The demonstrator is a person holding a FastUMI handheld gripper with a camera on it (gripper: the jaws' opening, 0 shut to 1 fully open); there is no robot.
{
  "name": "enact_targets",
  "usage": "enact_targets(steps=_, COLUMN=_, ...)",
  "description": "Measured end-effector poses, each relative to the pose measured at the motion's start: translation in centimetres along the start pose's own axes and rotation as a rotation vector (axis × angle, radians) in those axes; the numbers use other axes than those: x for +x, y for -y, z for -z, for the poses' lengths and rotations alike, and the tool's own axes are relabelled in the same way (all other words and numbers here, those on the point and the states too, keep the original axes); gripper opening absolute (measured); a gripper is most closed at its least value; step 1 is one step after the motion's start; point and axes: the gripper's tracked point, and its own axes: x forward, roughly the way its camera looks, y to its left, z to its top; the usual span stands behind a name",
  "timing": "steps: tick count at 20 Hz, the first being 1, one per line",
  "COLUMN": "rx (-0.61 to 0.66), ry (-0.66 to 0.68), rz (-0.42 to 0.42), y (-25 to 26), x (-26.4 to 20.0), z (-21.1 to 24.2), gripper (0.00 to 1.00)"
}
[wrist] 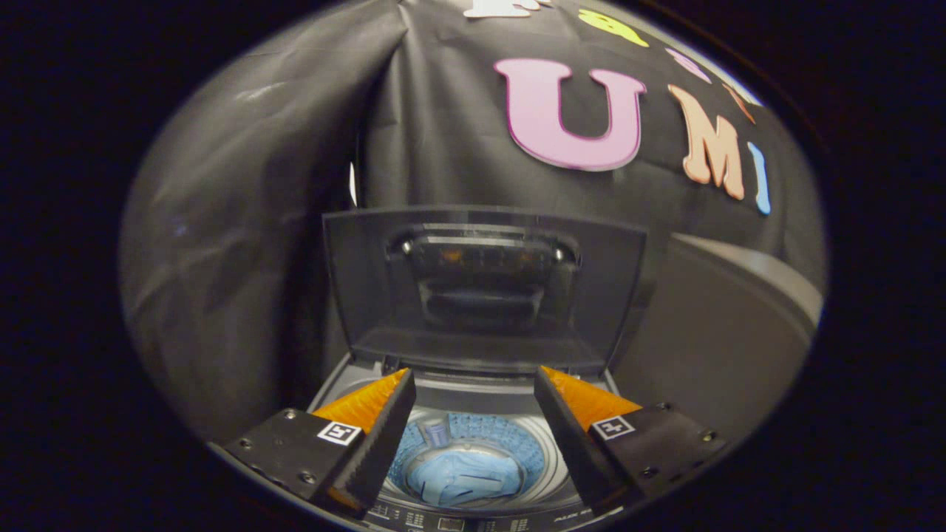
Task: Put the clothes into the washing machine and then close the washing machine lid.
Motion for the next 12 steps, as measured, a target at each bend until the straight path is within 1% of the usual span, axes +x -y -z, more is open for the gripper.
enact_targets(steps=3, rx=-0.046, ry=0.098, rz=-0.007, y=-0.9, x=-1.6, z=-5.3, gripper=0.97)
enact_targets(steps=5, rx=-0.055, ry=0.151, rz=-0.007, y=-1.2, x=-2.3, z=-8.4, gripper=0.97)
enact_targets(steps=8, rx=-0.003, ry=0.197, rz=-0.052, y=-2.6, x=-3.3, z=-12.4, gripper=0.97)
enact_targets(steps=9, rx=0.011, ry=0.205, rz=-0.049, y=-2.0, x=-3.3, z=-12.5, gripper=0.97)
enact_targets(steps=12, rx=0.021, ry=0.244, rz=0.003, y=-1.2, x=-1.5, z=-15.4, gripper=0.97)
